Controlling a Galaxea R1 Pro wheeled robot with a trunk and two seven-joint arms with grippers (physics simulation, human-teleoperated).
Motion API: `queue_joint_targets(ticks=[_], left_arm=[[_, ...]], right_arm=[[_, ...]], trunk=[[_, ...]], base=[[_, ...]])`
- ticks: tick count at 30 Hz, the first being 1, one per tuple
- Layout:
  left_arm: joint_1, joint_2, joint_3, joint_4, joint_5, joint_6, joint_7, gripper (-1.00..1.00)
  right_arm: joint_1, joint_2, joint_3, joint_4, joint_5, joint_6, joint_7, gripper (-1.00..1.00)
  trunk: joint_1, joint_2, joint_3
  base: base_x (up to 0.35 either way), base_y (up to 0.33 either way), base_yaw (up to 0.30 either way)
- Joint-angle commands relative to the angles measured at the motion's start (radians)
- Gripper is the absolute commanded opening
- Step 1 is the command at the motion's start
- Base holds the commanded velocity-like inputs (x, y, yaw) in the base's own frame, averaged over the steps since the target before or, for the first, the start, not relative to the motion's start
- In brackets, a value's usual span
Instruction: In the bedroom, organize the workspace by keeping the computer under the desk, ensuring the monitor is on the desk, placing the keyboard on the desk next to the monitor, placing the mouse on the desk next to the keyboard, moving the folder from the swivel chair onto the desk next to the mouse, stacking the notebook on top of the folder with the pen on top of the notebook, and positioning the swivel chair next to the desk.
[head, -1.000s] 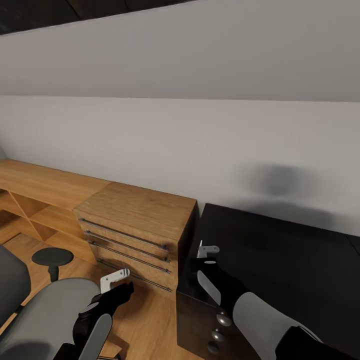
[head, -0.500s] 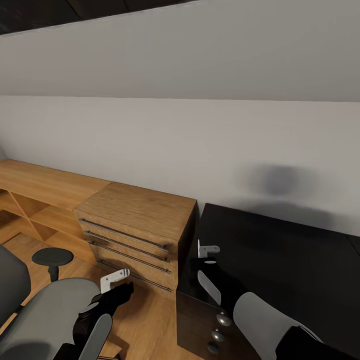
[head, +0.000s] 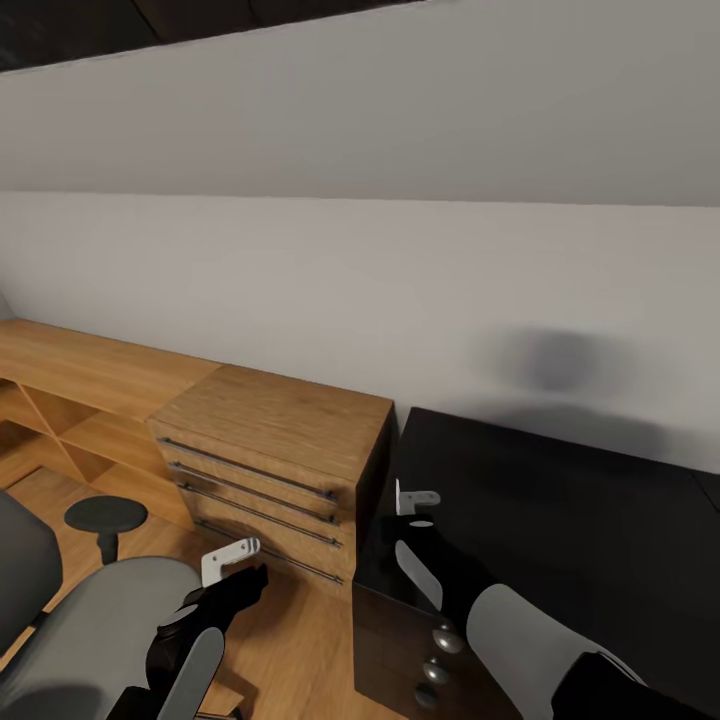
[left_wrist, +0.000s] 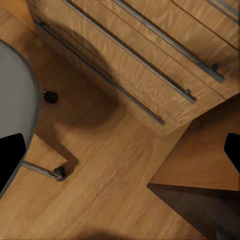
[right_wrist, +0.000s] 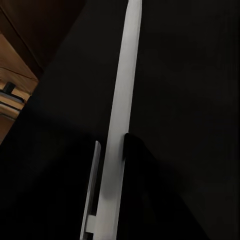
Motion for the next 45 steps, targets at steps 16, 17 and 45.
queue_joint_targets(ticks=[16,17,45], left_arm=[[-0.001,0.0,-0.026,0.0,0.009,0.002,0.01,1.0],[-0.001,0.0,-0.026,0.0,0.009,0.002,0.01,1.0],[-0.001,0.005,-0.057,0.0,0.01,0.004,0.01,1.0]], right_arm=[[-0.001,-0.041,-0.064,-0.103,-0.018,0.005,-0.012,-1.0],[-0.001,-0.05,-0.074,-0.112,-0.026,0.005,-0.012,-1.0],[0.025,-0.207,-0.197,-0.311,-0.241,0.025,-0.013,-1.0]], trunk=[[-0.061,0.112,0.049],[-0.065,0.119,0.052],[-0.173,0.315,0.141]], base=[[-0.154,-0.006,0.0],[-0.332,-0.086,0.0],[-0.098,-0.055,-0.03]])
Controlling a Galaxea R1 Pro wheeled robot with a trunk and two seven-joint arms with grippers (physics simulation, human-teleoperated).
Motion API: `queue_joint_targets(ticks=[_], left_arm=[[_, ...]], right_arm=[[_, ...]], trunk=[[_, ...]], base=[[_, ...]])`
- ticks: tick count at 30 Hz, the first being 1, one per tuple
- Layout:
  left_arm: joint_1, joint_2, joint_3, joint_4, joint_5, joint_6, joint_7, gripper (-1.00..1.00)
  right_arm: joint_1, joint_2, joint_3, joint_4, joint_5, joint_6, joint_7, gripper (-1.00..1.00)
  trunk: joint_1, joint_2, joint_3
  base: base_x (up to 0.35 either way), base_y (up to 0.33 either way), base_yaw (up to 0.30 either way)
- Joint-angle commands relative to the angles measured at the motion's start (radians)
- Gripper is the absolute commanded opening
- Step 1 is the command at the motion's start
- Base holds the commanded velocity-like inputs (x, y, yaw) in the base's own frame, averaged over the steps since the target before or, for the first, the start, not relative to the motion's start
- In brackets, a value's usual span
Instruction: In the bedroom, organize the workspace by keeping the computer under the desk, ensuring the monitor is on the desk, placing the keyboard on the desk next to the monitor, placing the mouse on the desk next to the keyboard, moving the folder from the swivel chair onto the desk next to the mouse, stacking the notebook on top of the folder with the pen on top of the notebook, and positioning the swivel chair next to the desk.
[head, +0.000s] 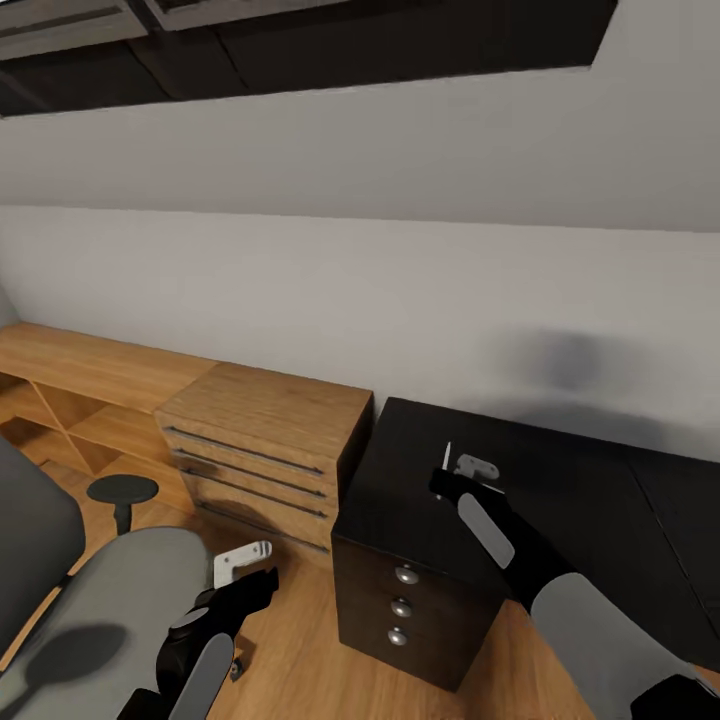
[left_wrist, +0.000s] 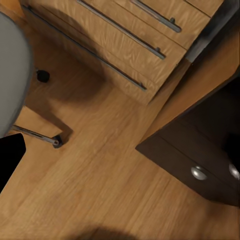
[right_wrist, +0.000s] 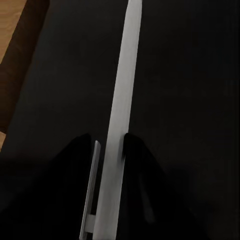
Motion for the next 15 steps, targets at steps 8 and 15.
queue_joint_targets(ticks=[8,15], left_arm=[[-0.001,0.0,-0.001,-0.001,0.009,0.002,0.01,1.0],[-0.001,0.0,-0.001,-0.001,0.009,0.002,0.01,1.0]], right_arm=[[-0.001,-0.015,-0.055,-0.002,-0.06,0.0,-0.01,-1.0],[0.0,-0.026,-0.065,-0.002,-0.084,-0.005,-0.025,-1.0]], trunk=[[-0.031,0.055,0.026],[-0.057,0.104,0.049]], base=[[0.0,0.0,-0.173],[0.0,0.0,-0.018]])
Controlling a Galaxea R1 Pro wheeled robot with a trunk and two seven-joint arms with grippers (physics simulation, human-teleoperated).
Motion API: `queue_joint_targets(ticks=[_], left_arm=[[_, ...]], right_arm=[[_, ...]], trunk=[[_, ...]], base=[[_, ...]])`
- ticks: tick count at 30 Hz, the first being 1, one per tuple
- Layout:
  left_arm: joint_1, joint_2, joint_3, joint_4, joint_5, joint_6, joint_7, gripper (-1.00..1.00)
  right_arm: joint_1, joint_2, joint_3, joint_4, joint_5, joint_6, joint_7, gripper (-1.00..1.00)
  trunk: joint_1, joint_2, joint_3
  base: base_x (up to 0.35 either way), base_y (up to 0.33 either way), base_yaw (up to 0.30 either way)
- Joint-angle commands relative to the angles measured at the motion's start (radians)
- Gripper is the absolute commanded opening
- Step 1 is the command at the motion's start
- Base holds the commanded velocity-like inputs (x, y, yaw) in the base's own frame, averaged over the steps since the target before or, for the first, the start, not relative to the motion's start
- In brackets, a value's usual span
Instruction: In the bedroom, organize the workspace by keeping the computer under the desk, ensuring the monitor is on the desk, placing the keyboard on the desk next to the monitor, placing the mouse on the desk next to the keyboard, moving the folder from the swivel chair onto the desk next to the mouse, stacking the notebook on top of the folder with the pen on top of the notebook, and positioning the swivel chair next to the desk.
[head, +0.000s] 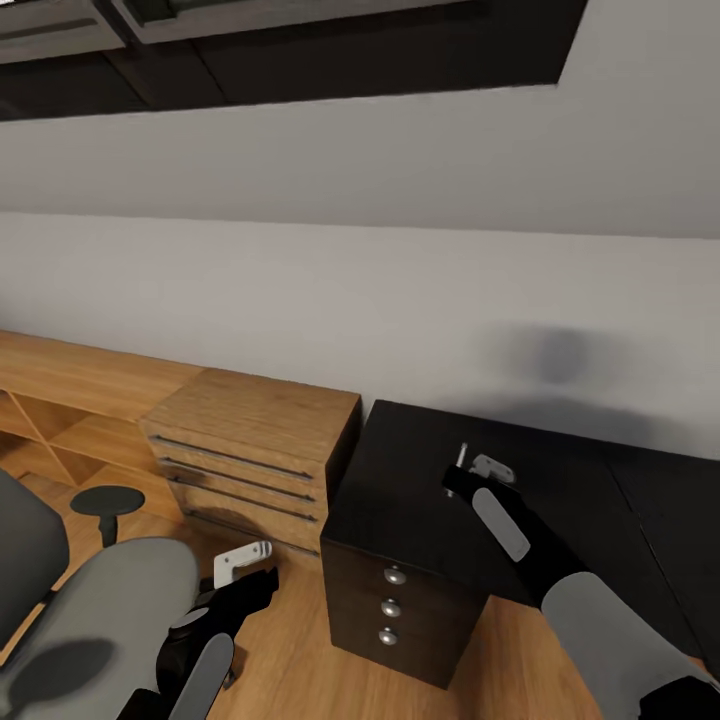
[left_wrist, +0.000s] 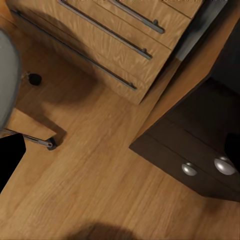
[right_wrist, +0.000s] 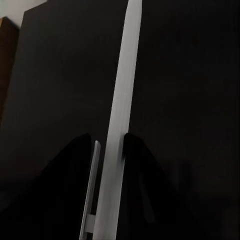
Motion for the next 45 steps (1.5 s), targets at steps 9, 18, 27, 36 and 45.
queue_joint_targets(ticks=[9,18,27,36,45], left_arm=[[-0.001,0.0,-0.002,-0.001,0.009,0.002,0.01,1.0],[-0.001,0.0,-0.003,-0.001,0.009,0.002,0.01,1.0],[-0.001,0.0,-0.002,-0.001,0.009,0.002,0.01,1.0],[-0.001,0.0,-0.002,-0.001,0.009,0.002,0.01,1.0],[-0.001,0.0,-0.002,-0.001,0.009,0.002,0.01,1.0]], right_arm=[[-0.001,-0.008,-0.003,0.0,-0.009,-0.003,-0.032,-1.0],[-0.001,-0.011,-0.048,0.004,-0.009,-0.008,-0.068,-1.0],[-0.001,-0.011,-0.062,0.008,-0.009,-0.041,-0.078,-1.0],[0.013,-0.008,-0.063,0.032,-0.01,-0.094,-0.078,-1.0],[0.024,-0.005,-0.064,0.043,-0.012,-0.131,-0.078,-1.0]], trunk=[[-0.034,0.062,0.028],[-0.069,0.125,0.056],[-0.103,0.188,0.085],[-0.138,0.251,0.113],[-0.161,0.293,0.132]], base=[[0.0,0.0,-0.089],[0.0,0.0,-0.256],[0.0,0.0,-0.276],[0.0,0.0,-0.279],[0.0,0.0,-0.28]])
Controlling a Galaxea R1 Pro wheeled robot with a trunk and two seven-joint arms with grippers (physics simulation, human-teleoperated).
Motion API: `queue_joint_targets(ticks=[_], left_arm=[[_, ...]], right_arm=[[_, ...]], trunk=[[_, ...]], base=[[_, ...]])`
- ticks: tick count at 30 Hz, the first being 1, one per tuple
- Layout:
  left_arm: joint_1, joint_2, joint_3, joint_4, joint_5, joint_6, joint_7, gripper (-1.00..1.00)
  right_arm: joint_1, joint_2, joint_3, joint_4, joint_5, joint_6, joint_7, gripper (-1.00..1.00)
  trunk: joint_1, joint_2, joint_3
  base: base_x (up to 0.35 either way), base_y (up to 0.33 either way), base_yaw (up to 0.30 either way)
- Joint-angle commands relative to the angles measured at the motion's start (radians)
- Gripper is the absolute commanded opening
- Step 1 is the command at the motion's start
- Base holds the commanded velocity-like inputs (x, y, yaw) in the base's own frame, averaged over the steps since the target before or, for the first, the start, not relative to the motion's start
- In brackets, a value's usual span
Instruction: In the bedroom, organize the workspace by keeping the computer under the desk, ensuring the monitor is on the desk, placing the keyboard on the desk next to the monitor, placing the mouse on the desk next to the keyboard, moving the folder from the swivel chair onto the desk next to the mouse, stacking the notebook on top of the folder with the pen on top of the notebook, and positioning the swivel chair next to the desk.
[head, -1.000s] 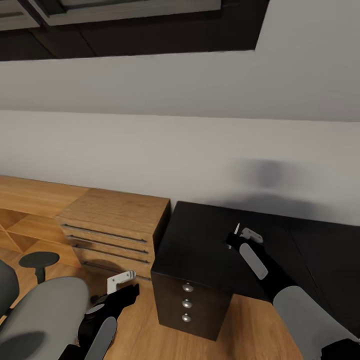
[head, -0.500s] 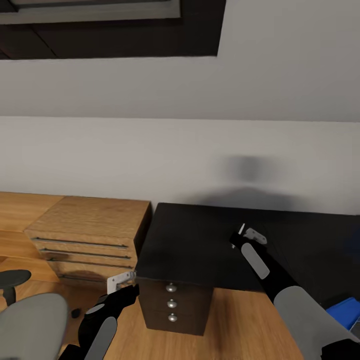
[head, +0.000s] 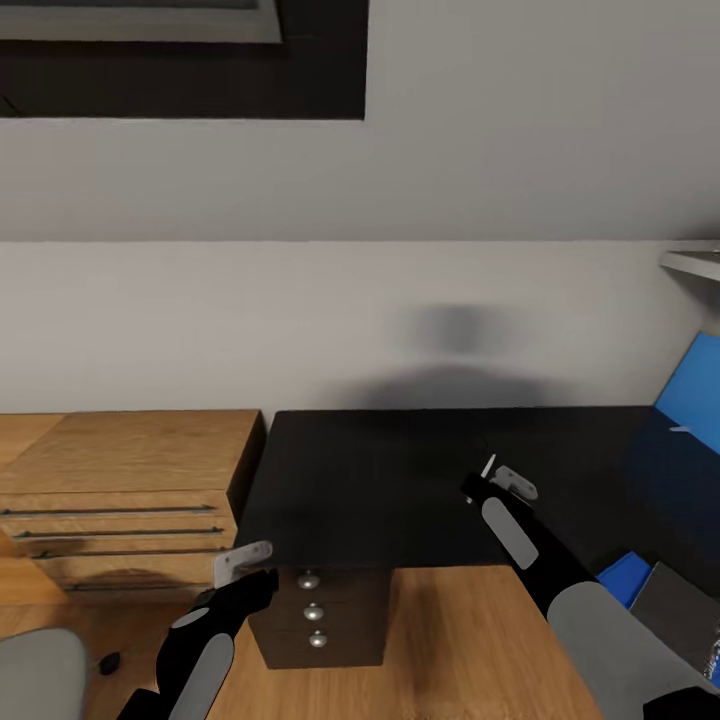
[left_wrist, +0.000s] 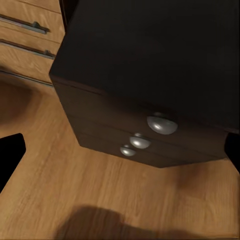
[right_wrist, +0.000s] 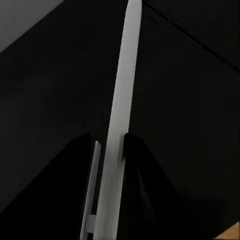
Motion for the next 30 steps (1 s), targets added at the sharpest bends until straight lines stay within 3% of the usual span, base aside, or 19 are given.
queue_joint_targets(ticks=[1,30], left_arm=[[-0.001,0.0,-0.001,-0.001,0.009,0.002,0.01,1.0],[-0.001,0.0,0.0,-0.001,0.012,0.002,0.01,1.0]], right_arm=[[-0.001,-0.001,0.005,-0.001,-0.004,0.002,-0.007,-1.0],[0.001,0.002,0.006,0.018,-0.004,-0.014,-0.007,-1.0]], trunk=[[0.001,-0.002,-0.002],[0.001,-0.002,-0.002]], base=[[0.0,0.0,-0.285],[0.0,0.0,-0.292]])
